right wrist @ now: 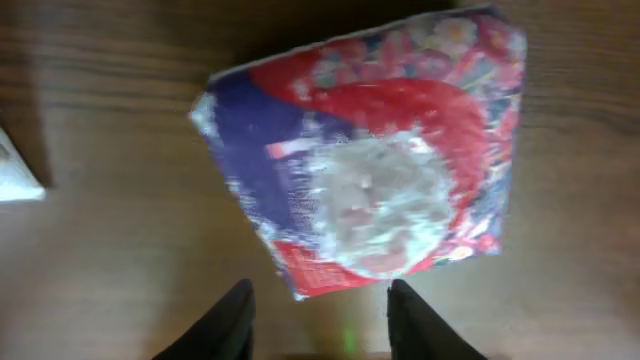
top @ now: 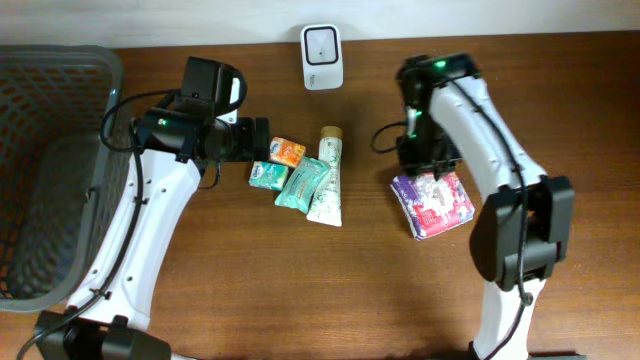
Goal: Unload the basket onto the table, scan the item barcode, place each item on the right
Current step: 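Rotate and lower the floral bag with the right gripper onto the table, then release the floral bag and move the right gripper right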
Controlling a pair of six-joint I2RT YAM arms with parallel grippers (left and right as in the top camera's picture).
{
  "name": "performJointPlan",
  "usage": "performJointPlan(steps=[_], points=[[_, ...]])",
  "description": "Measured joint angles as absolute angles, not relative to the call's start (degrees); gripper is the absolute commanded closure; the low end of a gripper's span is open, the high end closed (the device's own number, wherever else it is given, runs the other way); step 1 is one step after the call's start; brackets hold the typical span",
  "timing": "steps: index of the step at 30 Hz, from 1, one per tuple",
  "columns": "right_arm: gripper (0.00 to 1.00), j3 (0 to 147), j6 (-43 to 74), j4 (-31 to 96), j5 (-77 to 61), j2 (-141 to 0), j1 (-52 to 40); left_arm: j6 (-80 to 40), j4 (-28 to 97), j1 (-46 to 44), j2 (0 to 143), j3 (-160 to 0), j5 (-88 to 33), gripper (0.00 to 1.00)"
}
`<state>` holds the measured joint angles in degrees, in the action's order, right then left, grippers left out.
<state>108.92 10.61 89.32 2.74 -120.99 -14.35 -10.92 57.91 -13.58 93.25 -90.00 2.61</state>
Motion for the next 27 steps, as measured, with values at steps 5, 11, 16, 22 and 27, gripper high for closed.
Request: performJointPlan(steps=[5,11,16,22,27], points=[[0.33,101.16,19.7,87.48,12.64,-121.05,-23.88,-10.9,57.93,-13.58,93.25,-90.0,2.61,0.01],[0.8,88.09,27.86,72.64,21.08,-121.08,-24.32,-10.92,57.89,-13.58,93.25,-90.0,2.61,0.01],[0.96,84.12,28.45,69.01,21.98,-121.08,-24.32,-10.92,57.91,-13.58,93.25,-90.0,2.61,0.01],[0.96,107.46,13.08,75.24,-4.58,-121.05,-22.24,-10.92,58.0,-13.58,93.25,-90.0,2.59,0.01],[0.96,106.17,-2.79,75.5,-37.67,-120.95,-11.27,-10.92,57.87,-13.58,93.25,-90.0,2.61,0.01]])
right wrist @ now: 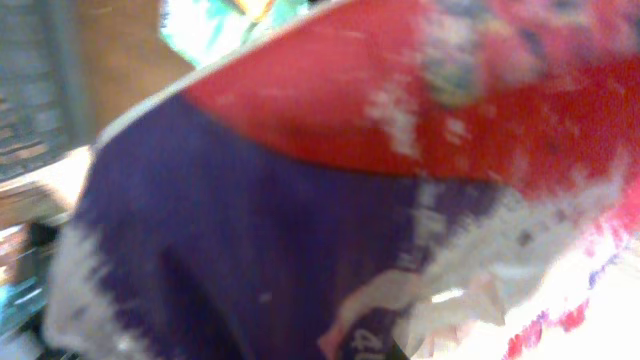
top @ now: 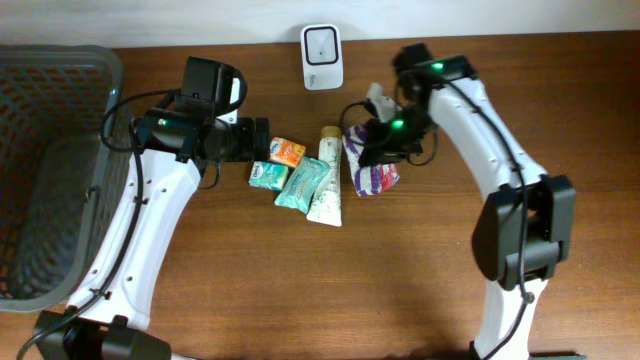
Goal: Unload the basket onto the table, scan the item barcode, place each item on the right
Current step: 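Release the floral bag and move the right gripper right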
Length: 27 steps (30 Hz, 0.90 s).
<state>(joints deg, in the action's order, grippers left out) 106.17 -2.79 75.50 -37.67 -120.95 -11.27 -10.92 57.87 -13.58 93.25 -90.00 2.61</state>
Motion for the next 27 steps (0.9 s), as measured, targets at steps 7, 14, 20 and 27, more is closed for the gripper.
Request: performJointPlan(steps=[7,14,20,27], points=[[0.41,90.78,-7.86,72.23,-49.39,-121.03,7.99,-10.92,57.91,-13.58,93.25,-90.0,2.61,0.01],[0.07,99.96,-8.01,81.97,-34.09,-121.05,19.73,-10.92,57.91,-13.58,93.25,-90.0,2.61,0.01],[0.05,99.96,-7.94,80.82,-26.94,-121.05,19.4,-10.92,57.91,-13.58,93.25,-90.0,2.61,0.01],[0.27,93.47,-6.79,73.8,-25.96,-121.05,19.4,-10.92,57.91,-13.58,93.25,-90.0,2.61,0.01]])
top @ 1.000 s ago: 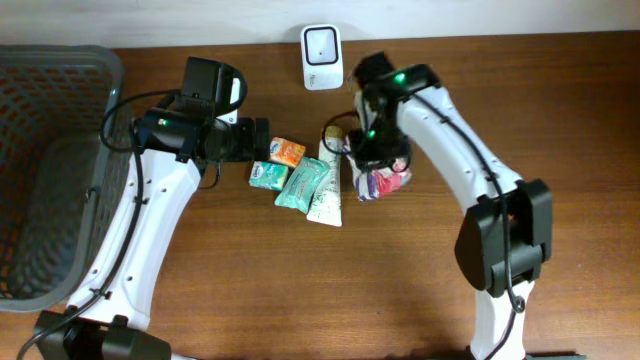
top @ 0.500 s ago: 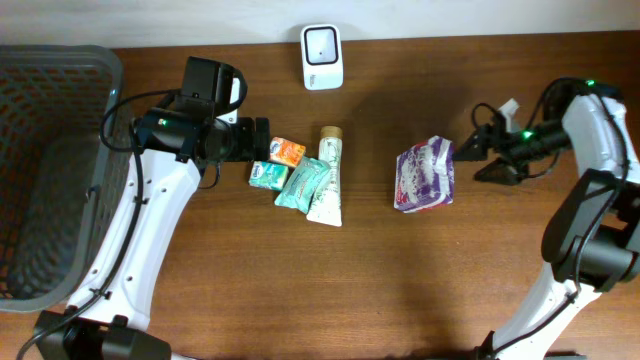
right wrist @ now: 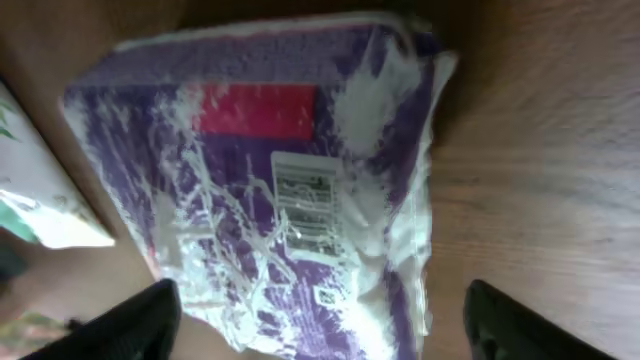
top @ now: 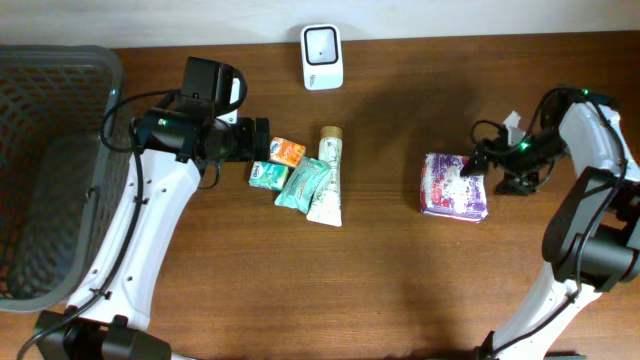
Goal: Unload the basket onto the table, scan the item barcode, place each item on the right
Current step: 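Release the floral bag and move the right gripper right, then regrasp the floral bag with the right gripper and lift it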
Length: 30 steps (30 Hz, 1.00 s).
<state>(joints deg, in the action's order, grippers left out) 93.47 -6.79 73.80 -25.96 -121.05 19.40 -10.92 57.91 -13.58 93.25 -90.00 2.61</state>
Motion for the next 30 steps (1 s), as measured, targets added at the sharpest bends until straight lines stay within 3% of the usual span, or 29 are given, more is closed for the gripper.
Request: performJointPlan(steps=[3,5,9,12,14,15,17,18,22,25,30], points=[[0.28,89.36,-8.99,72.05,-32.25,-121.03,17.72,-10.92,57.89,-13.58,93.27,-90.0,2.61,0.01],[0.34,88.92,-10.22,69.06,-35.75,-121.03,14.35,-10.92,57.91,-13.58,93.25,-90.0,2.59,0.01],[0.34,91.07,-13.8,63.77,-39.68,-121.05,3.07,-10.92,57.89,-13.58,93.27,-90.0,2.61,0.01],[0.27,99.92,-16.23,66.06,-40.45,-121.08,-3.84,-10.92,57.93,-13.58,93.27,-90.0,2.61,0.01],[0.22,107.48,-10.66,72.07,-40.14,-120.81,-5.1,-10.92,57.91,-13.58,93.27,-90.0,2.61,0.01],[0.3,108.05,-7.57,74.24,-40.18,-120.81,-5.06,-10.92,57.91,-13.58,93.27,-90.0,2.59,0.01],[0.89,106.54,-2.59,76.36,-40.05,-120.81,-5.48,-10.92,57.91,-13.58,93.27,-90.0,2.61,0.01],[0.96,105.25,-1.39,76.25,-39.99,-120.81,-6.11,-10.92,57.93,-13.58,93.27,-90.0,2.59,0.01],[0.96,99.24,0.62,78.61,-35.48,-120.81,-11.09,-10.92,57.89,-13.58,93.27,-90.0,2.61,0.01],[0.96,95.98,7.4,78.5,-23.46,-120.81,-14.41,-10.92,57.87,-13.58,93.27,-90.0,2.61,0.01],[0.96,87.85,13.91,65.34,-16.1,-120.92,-14.61,-10.92,57.93,-13.58,93.27,-90.0,2.61,0.01]])
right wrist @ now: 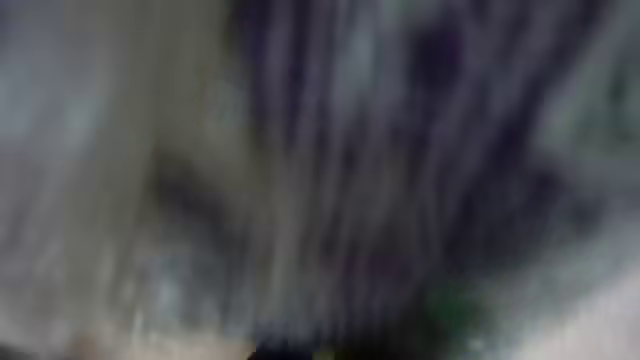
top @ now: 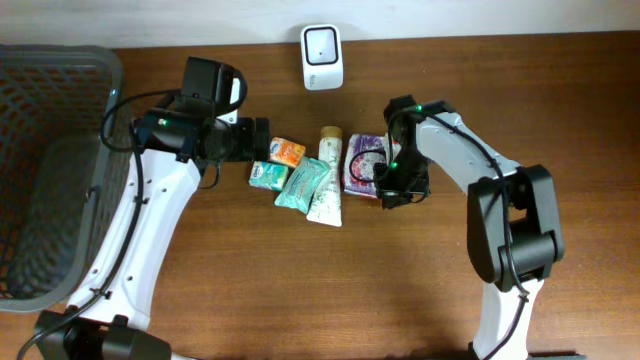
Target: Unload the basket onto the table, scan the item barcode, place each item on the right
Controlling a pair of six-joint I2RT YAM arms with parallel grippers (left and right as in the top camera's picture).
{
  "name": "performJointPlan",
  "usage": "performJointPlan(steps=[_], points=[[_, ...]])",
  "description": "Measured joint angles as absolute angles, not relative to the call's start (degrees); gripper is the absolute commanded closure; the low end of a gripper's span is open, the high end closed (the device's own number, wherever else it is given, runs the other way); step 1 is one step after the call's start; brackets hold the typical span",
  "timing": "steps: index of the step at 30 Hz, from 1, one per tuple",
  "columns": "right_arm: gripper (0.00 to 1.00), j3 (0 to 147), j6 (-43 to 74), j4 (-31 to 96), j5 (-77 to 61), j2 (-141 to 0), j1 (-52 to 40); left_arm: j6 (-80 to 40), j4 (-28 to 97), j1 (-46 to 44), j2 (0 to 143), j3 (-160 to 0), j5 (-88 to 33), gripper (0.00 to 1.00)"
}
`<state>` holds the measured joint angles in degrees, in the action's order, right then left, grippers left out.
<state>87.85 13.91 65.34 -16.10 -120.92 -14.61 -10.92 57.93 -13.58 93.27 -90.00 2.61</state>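
Observation:
The purple and white package (top: 362, 165) is at the table's middle, right beside the toothpaste tube (top: 328, 185). My right gripper (top: 396, 186) is at the package's right edge and seems shut on it. The right wrist view is a motion blur of purple and white package (right wrist: 400, 150) filling the frame, with the fingers hidden. The white barcode scanner (top: 322, 43) stands at the back edge, above and left of the package. My left gripper (top: 262, 140) hovers with its fingers apart next to the orange packet (top: 288, 151).
A teal sachet (top: 303, 184) and a small green-white packet (top: 267, 175) lie left of the tube. A dark mesh basket (top: 50, 170) fills the left side. The wall runs along the table's back edge.
The package lay on the table at the right, barcode side up, with my right gripper open beside it. Now both the package and the gripper are at the middle next to the tube. The left arm is unchanged.
First the package lay flowered side up at the right, my right gripper open above it. Then the gripper held it up near the scanner. Then it lay turned over, barcode up, further right, the gripper open. Now it is back by the tube.

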Motion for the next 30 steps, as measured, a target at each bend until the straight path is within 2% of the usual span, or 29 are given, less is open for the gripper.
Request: performJointPlan(steps=[2,4,6,7,9,10,11,14,16,17,19,20,21,22,23,24,26,30], points=[[0.95,87.22,15.2,61.34,-15.51,-120.92,-13.78,-10.92,57.89,-13.58,93.27,-90.0,2.61,0.01],[0.89,88.07,15.7,59.53,-14.2,-120.92,-11.25,-10.92,57.91,-13.58,93.27,-90.0,2.61,0.01],[0.64,92.75,16.23,58.94,-11.88,-120.92,-6.33,-10.92,57.93,-13.58,93.27,-90.0,2.61,0.01],[0.56,95.24,16.47,58.5,-11.9,-120.92,-4.47,-10.92,57.91,-13.58,93.27,-90.0,2.61,0.01],[0.51,100.73,16.43,56.93,-15.79,-120.92,-1.1,-10.92,57.89,-13.58,93.27,-90.0,2.61,0.01],[0.41,102.02,16.49,56.51,-19.18,-120.92,-0.16,-10.92,57.89,-13.58,93.27,-90.0,2.61,0.01],[0.36,102.61,16.49,57.06,-23.66,-120.92,0.69,-10.92,57.91,-13.58,93.27,-90.0,2.61,0.01],[0.36,100.95,17.21,61.08,-28.58,-120.9,0.43,-10.92,57.93,-13.58,93.27,-90.0,2.61,0.01],[0.35,95.48,20.62,58.96,-30.11,-120.9,0.27,-10.92,57.87,-13.58,93.27,-90.0,2.61,0.01],[0.32,92.86,21.89,56.51,-31.07,-120.92,0.27,-10.92,57.89,-13.58,93.27,-90.0,2.61,0.01],[0.15,86.65,25.71,47.18,-35.16,-120.92,0.21,-10.92,57.87,-13.58,93.27,-90.0,2.61,0.01],[0.14,82.89,30.04,41.25,-38.22,-120.95,0.05,-10.92,57.84,-13.58,93.27,-90.0,2.61,0.01],[0.22,80.53,32.42,37.5,-40.64,-120.88,0.01,-10.92,57.87,-13.58,93.27,-90.0,2.61,0.01],[0.45,78.48,35.09,32.86,-42.19,-120.33,-0.05,-10.92,57.89,-13.58,93.27,-90.0,2.61,0.01],[0.74,76.69,36.97,29.26,-42.89,-119.9,-0.05,-10.92,57.93,-13.58,93.27,-90.0,2.59,0.01],[0.96,74.02,38.96,26.35,-43.99,-119.85,-0.03,-10.92,57.91,-13.58,93.27,-90.0,2.61,0.01],[0.96,73.06,39.29,25.21,-44.75,-119.85,-0.03,-10.92,57.91,-13.58,93.27,-90.0,2.59,0.01],[0.96,72.93,29.87,23.0,-52.12,-119.87,-0.05,-10.92,57.91,-13.58,93.27,-90.0,2.59,0.01]])
